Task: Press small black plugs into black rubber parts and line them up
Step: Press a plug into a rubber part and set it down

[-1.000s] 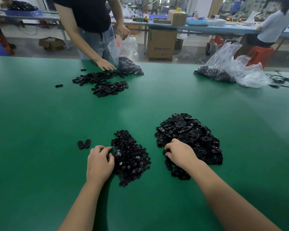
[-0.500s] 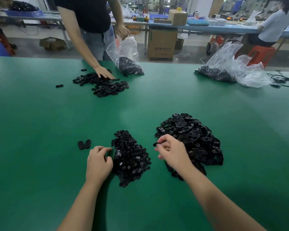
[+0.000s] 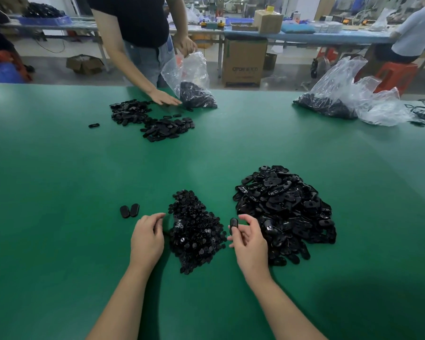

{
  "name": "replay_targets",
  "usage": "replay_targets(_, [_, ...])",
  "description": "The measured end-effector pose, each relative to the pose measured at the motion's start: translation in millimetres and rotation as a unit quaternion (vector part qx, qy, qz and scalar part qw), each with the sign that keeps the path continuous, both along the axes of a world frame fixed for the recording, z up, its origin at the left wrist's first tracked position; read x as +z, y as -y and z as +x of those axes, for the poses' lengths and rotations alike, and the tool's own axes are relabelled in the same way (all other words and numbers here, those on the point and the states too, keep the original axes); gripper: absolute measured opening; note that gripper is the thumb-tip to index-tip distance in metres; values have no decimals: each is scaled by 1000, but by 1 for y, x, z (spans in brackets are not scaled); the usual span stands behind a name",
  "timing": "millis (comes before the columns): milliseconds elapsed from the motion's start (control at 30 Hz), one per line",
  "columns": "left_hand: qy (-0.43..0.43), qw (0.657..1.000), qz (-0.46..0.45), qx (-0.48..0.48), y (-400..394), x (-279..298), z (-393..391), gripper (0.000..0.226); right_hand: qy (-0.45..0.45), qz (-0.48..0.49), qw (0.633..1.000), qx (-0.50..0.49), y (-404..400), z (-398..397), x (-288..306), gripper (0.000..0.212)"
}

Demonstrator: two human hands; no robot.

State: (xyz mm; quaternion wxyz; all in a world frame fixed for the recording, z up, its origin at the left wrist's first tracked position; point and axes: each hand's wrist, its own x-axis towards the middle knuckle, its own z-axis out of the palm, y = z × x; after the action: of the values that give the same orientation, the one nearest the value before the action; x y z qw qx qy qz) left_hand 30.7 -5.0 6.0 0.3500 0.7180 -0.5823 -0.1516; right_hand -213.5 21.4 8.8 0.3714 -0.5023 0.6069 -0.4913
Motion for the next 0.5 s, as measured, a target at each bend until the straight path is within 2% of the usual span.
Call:
replay_targets(133, [12, 998, 55, -29, -1, 3, 3, 42, 7, -9, 1000, 7, 3, -1, -1, 44])
replay_targets(333, [26, 994, 62, -89, -7, 2, 12, 37, -44, -13, 999, -22, 1, -3, -4, 20])
replay_targets(500, [21, 997, 33, -64, -10, 3, 11, 22, -33, -22, 999, 0, -1, -3, -4, 15])
